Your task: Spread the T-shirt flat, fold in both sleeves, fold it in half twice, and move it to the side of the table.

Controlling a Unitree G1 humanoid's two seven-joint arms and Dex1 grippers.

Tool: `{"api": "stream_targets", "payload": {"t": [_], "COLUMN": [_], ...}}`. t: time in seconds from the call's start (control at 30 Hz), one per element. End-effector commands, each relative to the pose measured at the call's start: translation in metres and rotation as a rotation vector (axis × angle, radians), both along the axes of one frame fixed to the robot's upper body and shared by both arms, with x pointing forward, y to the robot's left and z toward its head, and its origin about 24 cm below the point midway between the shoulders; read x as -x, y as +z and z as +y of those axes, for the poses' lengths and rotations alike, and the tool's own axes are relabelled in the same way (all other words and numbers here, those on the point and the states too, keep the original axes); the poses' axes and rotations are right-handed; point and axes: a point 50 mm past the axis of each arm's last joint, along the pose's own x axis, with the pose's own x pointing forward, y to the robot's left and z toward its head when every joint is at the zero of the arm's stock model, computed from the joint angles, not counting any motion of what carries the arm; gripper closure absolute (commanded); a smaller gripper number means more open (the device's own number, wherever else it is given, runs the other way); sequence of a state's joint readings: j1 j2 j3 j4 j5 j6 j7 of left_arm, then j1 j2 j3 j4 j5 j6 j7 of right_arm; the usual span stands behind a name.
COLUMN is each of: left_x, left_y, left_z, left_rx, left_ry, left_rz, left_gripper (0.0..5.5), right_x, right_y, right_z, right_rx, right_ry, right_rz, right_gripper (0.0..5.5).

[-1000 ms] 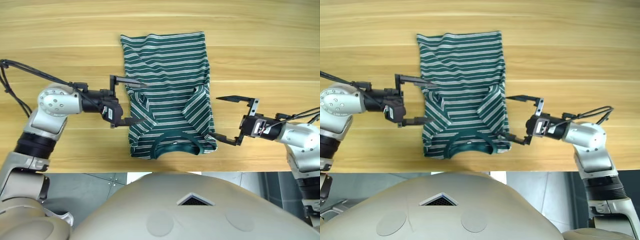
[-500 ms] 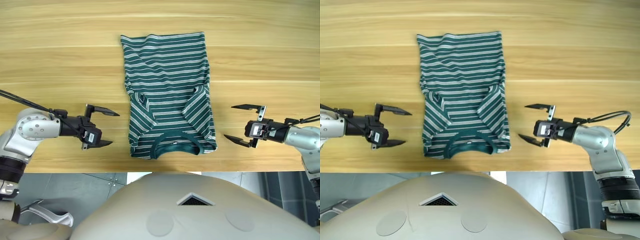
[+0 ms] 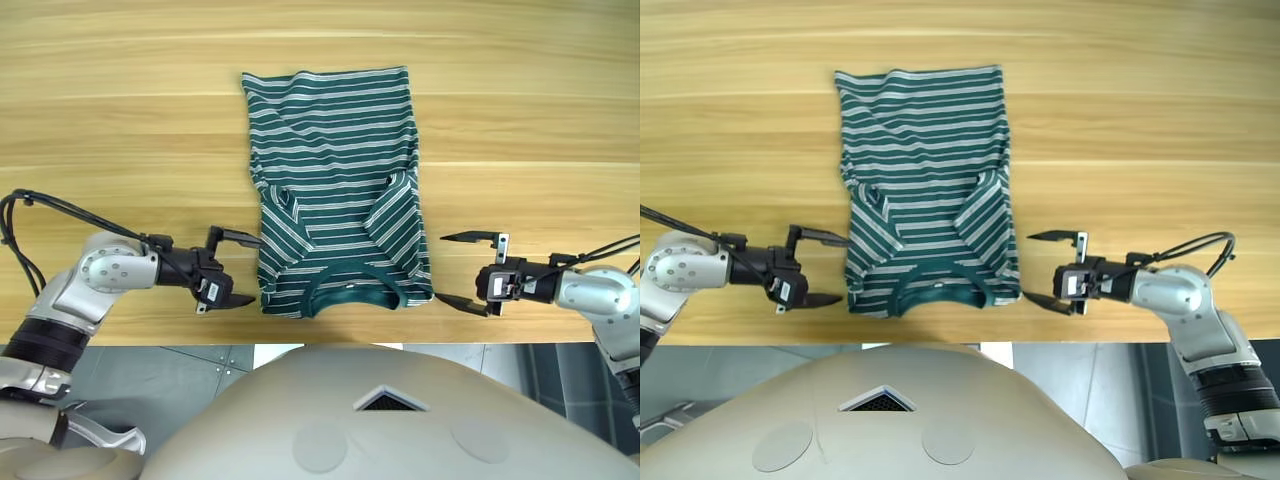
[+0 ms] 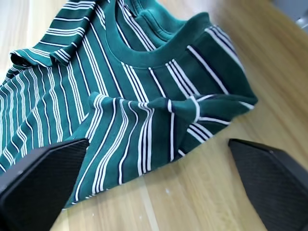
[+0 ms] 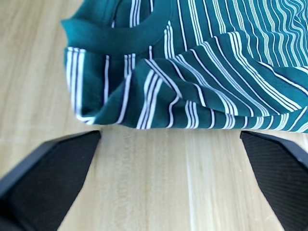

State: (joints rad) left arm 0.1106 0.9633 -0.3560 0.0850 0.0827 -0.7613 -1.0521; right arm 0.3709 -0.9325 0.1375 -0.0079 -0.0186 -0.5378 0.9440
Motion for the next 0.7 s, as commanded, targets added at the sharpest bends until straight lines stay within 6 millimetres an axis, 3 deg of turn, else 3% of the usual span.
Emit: {"api": "stream_targets", "payload": {"t": [0.03,0.43,0.7], "left_x": [0.005,0.005,0.006], "left_y": [-0.015,-0.026,-0.023], "left_z": [-0.006,-0.007,0.000], "left_rx": [-0.038,-0.061,-0.090], "left_ry": [-0.033,-0.071,-0.108], "left_rz": [0.054,0.098,0.123], "left_gripper": [0.10,0.10,0.10], "right_x": [0.008,-0.001,-0.003], "right_y": [-0.007,-0.014,-0.012], "right_z": [0.000,0.017,0.024], "right_rx": [0.043,0.008,-0.022], "right_ry": [0.045,0.086,0.096], "right_rz": [0.063,0.067,0.057], "right_gripper": [0.11,0.11,1.47]}}
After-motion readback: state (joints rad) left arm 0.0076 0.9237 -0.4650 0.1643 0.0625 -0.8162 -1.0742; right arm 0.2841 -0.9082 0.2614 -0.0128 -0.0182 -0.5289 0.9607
